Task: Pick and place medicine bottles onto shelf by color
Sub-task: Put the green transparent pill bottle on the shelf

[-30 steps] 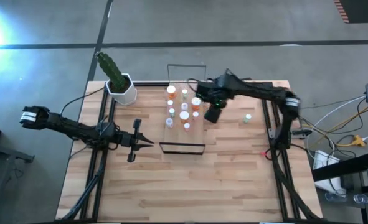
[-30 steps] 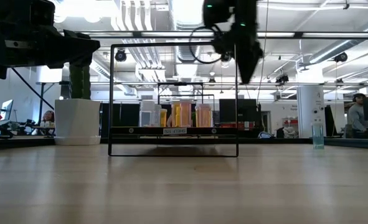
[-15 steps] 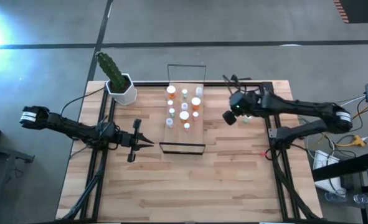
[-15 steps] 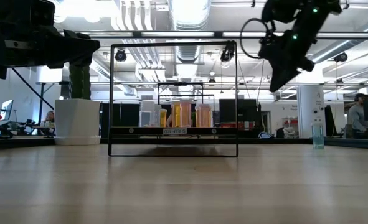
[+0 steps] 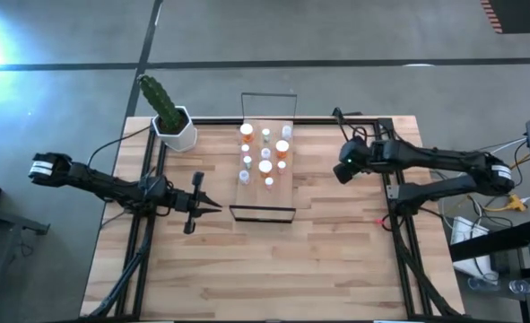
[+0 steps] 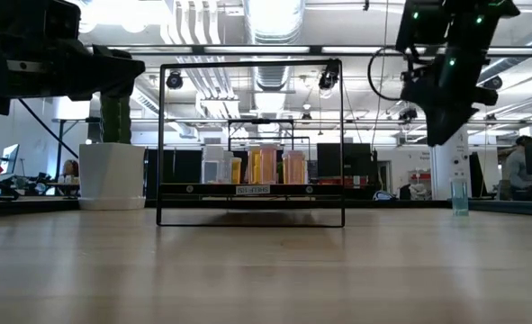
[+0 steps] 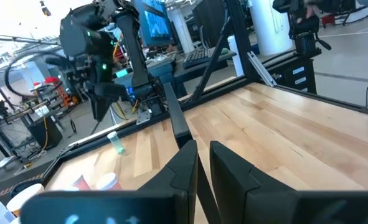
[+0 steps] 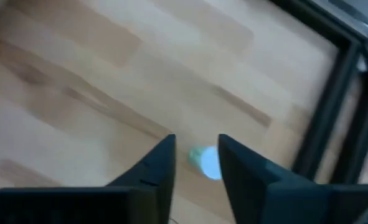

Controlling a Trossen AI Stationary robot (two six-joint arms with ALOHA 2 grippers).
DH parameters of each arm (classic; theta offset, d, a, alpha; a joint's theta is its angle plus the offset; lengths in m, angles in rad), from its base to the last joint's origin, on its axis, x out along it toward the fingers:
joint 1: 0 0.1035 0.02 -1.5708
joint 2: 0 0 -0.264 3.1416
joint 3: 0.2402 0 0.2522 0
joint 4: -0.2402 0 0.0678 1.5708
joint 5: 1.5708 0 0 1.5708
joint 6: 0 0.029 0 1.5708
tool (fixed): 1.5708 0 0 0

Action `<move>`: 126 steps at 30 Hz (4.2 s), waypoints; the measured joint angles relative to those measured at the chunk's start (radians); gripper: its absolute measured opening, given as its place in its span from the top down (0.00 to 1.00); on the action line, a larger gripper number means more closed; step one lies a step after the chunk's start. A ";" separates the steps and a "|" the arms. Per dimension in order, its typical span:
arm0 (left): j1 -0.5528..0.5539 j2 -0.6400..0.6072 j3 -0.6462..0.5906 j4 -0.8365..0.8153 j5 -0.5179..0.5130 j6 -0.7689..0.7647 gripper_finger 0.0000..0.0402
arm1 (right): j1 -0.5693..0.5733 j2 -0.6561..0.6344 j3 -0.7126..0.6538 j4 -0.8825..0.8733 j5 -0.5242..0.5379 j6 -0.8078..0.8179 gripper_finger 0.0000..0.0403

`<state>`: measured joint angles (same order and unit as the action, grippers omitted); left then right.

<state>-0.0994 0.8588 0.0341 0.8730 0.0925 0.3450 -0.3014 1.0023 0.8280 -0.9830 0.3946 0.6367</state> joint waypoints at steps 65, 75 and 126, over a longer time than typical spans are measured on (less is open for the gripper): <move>0.000 0.007 0.000 0.008 0.000 0.000 0.94 | 0.255 0.597 0.581 0.113 -0.210 -0.402 0.72; 0.000 0.007 0.000 -0.001 0.000 -0.002 0.94 | 0.209 0.843 0.851 -0.040 -0.237 -0.508 0.70; 0.000 0.007 0.000 0.001 0.000 -0.026 0.94 | 0.107 0.817 0.899 -0.114 -0.372 0.055 0.71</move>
<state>-0.0998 0.8658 0.0341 0.8738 0.0925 0.3191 -0.1940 1.8194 1.7271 -1.0971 0.0221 0.6913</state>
